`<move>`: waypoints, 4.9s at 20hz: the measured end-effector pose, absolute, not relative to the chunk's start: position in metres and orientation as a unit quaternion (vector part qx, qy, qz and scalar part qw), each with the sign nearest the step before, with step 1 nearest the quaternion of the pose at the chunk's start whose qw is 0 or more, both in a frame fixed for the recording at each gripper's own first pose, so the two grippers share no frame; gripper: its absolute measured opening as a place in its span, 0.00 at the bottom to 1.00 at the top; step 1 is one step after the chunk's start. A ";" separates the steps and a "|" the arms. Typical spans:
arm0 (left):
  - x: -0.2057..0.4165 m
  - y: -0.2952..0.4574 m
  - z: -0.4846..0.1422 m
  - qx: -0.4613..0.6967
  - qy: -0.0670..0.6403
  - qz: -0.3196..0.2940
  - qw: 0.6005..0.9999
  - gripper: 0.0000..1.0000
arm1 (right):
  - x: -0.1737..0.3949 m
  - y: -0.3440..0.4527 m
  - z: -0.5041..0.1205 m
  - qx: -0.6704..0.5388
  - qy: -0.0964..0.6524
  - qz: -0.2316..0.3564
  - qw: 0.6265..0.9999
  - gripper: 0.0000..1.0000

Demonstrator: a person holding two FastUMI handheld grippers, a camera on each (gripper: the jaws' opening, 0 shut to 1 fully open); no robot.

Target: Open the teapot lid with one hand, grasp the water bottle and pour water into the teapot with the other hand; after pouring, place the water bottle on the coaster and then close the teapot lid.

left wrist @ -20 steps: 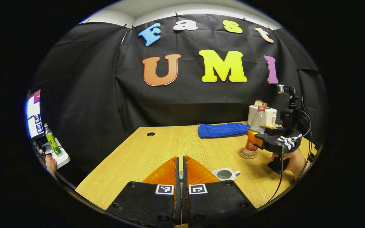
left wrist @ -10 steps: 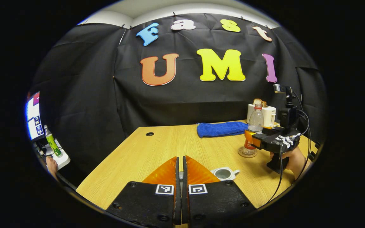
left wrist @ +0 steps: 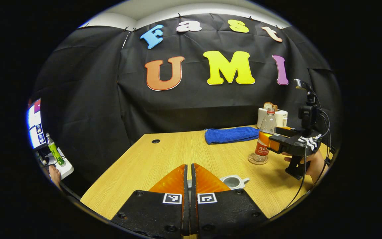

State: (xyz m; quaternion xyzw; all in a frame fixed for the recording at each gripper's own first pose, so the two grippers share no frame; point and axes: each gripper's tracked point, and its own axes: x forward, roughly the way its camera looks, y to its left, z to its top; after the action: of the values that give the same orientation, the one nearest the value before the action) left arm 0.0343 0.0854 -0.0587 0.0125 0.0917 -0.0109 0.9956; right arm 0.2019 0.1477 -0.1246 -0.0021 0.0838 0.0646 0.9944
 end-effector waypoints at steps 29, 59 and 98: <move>0.058 0.017 -0.066 0.012 0.058 -0.038 0.998 0.05 | 0.037 0.006 -0.043 -0.011 0.021 -0.005 1.000 0.94; 0.103 -0.013 -0.121 -0.035 0.062 -0.059 0.996 0.08 | 0.047 -0.024 -0.067 -0.017 0.056 -0.048 0.997 0.96; 0.060 -0.017 -0.045 0.005 0.015 -0.029 0.999 0.53 | 0.033 -0.003 -0.052 -0.033 0.042 -0.030 0.998 0.96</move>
State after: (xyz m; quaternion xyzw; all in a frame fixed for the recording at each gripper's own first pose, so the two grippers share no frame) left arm 0.0602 -0.0169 -0.0448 0.0048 0.0155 -0.0289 0.9995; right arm 0.0331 -0.0028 -0.0520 -0.0326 0.0418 -0.0296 0.9982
